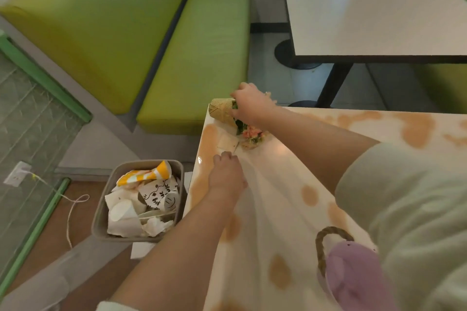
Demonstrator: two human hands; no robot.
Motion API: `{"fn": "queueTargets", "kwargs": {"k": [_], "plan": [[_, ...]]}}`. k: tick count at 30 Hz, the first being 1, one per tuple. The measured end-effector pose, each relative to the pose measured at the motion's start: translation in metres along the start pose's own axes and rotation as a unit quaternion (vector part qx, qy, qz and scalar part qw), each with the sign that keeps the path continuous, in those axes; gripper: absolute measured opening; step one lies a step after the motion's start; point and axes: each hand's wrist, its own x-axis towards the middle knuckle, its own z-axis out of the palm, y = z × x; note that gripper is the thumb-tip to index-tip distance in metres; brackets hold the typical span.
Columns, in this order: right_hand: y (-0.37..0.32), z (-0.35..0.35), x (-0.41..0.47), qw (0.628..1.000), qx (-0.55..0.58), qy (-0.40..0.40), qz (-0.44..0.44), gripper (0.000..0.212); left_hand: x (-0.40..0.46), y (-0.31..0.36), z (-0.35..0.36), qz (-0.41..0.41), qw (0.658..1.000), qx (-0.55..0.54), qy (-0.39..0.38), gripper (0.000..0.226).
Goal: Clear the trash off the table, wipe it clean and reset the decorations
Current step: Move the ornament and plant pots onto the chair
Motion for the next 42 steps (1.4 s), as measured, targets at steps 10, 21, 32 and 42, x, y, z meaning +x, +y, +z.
{"fn": "queueTargets", "kwargs": {"k": [10, 21, 32, 42], "plan": [[0.019, 0.020, 0.030, 0.996, -0.032, -0.073, 0.031, 0.087, 0.005, -0.009, 0.007, -0.009, 0.997, -0.069, 0.024, 0.061], [0.021, 0.003, 0.003, 0.993, 0.073, 0.027, 0.089, 0.063, 0.001, -0.004, 0.005, -0.007, 1.000, -0.012, 0.009, 0.062], [0.038, -0.079, -0.114, 0.990, 0.040, 0.119, 0.057, 0.076, -0.004, -0.002, -0.028, 0.026, 0.991, 0.082, -0.101, 0.034], [0.052, -0.093, -0.232, 0.991, 0.017, 0.133, 0.021, 0.068, -0.073, 0.061, -0.122, -0.083, 0.705, -0.691, -0.133, 0.068]]}}
